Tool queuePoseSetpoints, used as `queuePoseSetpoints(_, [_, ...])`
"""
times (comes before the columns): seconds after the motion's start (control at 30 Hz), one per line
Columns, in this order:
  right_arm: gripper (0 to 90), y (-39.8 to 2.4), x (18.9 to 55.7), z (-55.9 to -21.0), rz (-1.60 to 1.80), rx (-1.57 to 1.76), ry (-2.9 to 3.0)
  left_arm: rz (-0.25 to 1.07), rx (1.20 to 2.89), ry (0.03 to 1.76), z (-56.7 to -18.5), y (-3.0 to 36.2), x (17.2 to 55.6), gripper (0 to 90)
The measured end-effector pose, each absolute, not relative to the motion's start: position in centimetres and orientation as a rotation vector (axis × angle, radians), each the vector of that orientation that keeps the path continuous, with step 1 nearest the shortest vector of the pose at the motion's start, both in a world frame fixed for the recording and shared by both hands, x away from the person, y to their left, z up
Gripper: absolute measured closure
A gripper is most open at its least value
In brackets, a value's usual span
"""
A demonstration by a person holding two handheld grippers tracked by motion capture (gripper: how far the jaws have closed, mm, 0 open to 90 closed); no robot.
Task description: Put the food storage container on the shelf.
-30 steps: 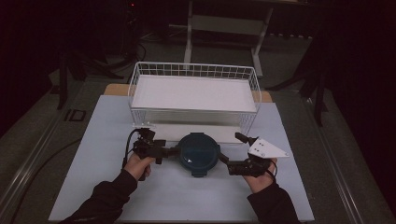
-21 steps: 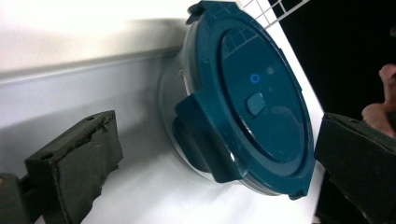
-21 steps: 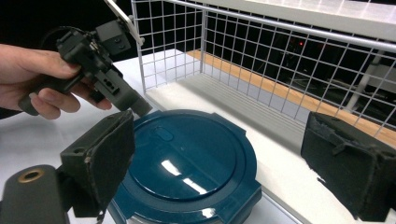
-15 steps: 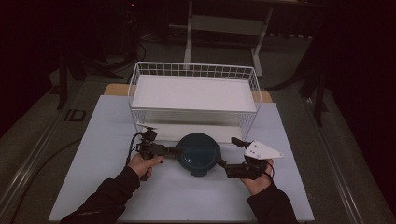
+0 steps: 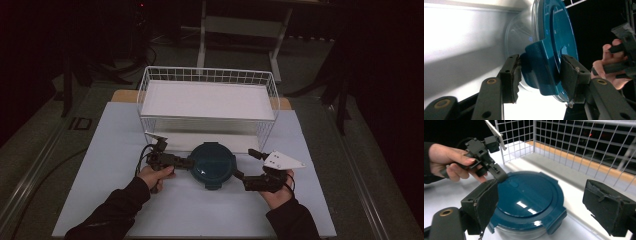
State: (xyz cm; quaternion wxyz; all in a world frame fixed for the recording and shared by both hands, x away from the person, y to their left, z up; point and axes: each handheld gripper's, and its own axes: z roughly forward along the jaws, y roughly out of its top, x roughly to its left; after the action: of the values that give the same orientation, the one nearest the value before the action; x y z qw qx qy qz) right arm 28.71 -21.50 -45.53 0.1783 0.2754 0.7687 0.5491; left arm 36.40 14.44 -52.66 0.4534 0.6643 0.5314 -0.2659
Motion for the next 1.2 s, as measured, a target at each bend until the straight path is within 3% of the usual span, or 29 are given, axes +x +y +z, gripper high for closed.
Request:
queuePoseSetpoints(0.2, [16.6,-21.9,29.8,-47.0,1.559,0.959,2.281,-0.622,1.693,1.276,-52.2,14.2,36.4,52.4])
queuePoseSetpoints(0.27, [23.6,-22.2,30.1,-47.6,1.593,1.061,2.308,-0.596,1.708,1.255,-51.9,14.1,36.1,52.8])
queuePoseSetpoints(0.67, [31.2,-23.5,32.0,-49.8,1.791,1.507,2.428,-0.488,1.758,1.111,-51.3,13.6,34.2,56.3])
queuePoseSetpoints(0.8, [34.9,-23.6,32.2,-50.2,1.750,1.550,2.472,-0.462,1.779,1.062,-51.1,13.4,33.7,57.1])
queuePoseSetpoints(0.97, [46.8,-23.5,32.3,-50.5,1.750,1.551,2.511,-0.455,1.783,1.041,-51.1,13.4,33.4,57.8])
queuePoseSetpoints(1.2, [50.1,-23.8,32.4,-50.7,1.802,1.550,2.535,-0.452,1.781,1.030,-51.2,13.5,33.2,58.1])
